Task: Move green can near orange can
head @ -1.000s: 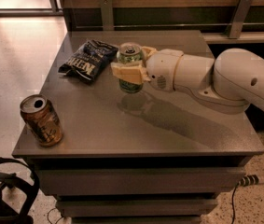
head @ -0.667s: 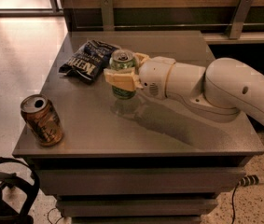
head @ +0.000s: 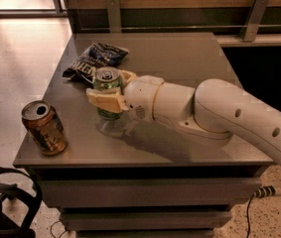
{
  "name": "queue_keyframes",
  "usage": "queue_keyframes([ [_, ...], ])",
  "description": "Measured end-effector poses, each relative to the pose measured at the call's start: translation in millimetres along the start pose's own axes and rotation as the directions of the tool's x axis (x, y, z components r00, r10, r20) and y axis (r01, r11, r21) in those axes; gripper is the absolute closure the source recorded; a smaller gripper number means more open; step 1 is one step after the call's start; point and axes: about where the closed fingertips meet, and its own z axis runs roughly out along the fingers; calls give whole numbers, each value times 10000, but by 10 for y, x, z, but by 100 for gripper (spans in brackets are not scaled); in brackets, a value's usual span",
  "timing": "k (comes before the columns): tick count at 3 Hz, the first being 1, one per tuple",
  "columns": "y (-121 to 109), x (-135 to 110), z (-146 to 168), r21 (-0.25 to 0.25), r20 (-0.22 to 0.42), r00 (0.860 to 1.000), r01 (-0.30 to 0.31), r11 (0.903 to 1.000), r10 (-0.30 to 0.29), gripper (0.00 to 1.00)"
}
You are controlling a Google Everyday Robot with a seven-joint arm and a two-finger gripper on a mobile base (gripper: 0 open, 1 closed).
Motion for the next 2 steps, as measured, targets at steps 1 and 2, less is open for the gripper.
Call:
queue_keyframes([
  [1, -9, 28, 5, -82, -165, 9998, -145, 9999, 143, 100],
  [2, 205, 194, -62, 218, -651, 9950, -746, 9970, 759, 100],
])
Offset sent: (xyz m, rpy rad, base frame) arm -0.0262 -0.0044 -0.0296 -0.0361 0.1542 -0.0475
